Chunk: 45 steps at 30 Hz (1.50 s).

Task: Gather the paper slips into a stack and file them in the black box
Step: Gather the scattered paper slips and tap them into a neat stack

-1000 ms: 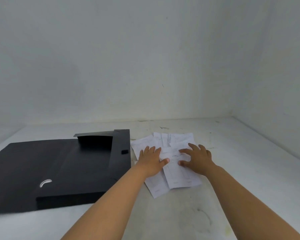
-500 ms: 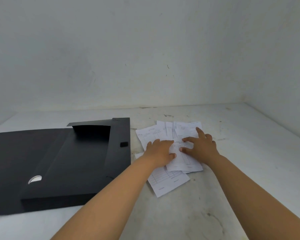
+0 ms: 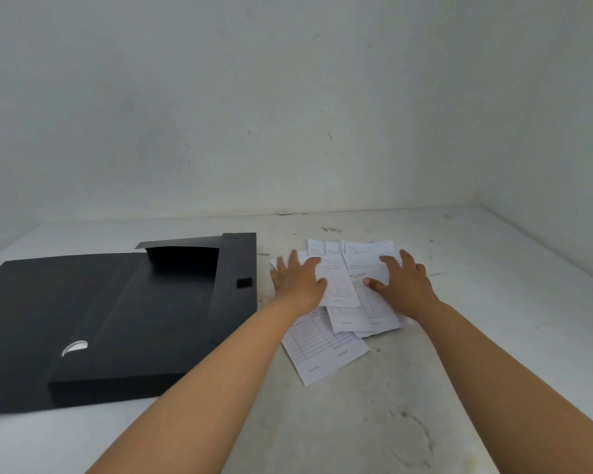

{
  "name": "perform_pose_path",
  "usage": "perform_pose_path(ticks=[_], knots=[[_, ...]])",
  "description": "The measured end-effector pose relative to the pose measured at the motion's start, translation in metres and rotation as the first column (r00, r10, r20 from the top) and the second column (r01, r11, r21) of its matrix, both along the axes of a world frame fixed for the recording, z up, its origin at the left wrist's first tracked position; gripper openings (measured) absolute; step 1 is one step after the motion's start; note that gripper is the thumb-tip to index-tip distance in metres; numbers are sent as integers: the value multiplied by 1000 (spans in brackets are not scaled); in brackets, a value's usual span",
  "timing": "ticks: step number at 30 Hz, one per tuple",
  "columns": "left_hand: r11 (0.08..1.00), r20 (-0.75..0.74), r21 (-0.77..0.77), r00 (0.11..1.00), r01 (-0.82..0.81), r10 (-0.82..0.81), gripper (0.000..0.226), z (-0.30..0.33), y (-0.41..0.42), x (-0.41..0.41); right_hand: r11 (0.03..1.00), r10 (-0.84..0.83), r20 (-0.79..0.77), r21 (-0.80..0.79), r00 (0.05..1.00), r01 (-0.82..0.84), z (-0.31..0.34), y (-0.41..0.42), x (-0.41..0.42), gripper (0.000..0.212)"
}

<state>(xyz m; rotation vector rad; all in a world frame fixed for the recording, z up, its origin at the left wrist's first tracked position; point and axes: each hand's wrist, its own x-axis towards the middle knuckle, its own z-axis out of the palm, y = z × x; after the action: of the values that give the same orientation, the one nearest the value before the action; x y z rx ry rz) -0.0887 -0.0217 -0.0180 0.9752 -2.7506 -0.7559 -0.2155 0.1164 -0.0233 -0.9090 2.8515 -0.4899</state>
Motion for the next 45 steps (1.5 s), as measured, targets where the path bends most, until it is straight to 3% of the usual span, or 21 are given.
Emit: perform_pose_path(ticks=[4,11,15,20,26,30,36,38,42,45], knots=[[955,96,242,983,-175,156,66,6,-7,-10,996,-51,134,-62,990,60,4,3,-4,78],[763,-130,586,898,-272,420,80,16,-14,-22,957,-47,330,-256,943,138,10,-1,-2,82],[646,-161,725,854,-237,494,88,20,-25,-24,908,-49,434,-355,900,221,13,-2,-5,86],[597,-142,794,919,-117,368,46,21,-30,-24,845,-72,549,-410,833,343,14,-6,-9,91],[592,-174,805,951,-11,255,47,20,-29,-31,787,-49,573,-482,818,385,3,-10,-10,78],[559,-275,826,914,66,298,51,19,-32,-30,717,1,569,-574,822,396,4,-4,-12,46],[529,-366,836,866,146,340,50,18,-33,-26,667,150,590,-653,793,360,12,0,-13,29],[520,-382,837,862,170,333,49,18,-32,-25,664,212,612,-662,762,347,12,-1,-12,39],[540,-400,820,864,190,304,51,19,-31,-25,628,259,618,-691,742,356,14,-6,-9,80],[550,-419,810,858,205,298,53,20,-32,-23,601,247,611,-705,752,376,16,-8,-10,89]])
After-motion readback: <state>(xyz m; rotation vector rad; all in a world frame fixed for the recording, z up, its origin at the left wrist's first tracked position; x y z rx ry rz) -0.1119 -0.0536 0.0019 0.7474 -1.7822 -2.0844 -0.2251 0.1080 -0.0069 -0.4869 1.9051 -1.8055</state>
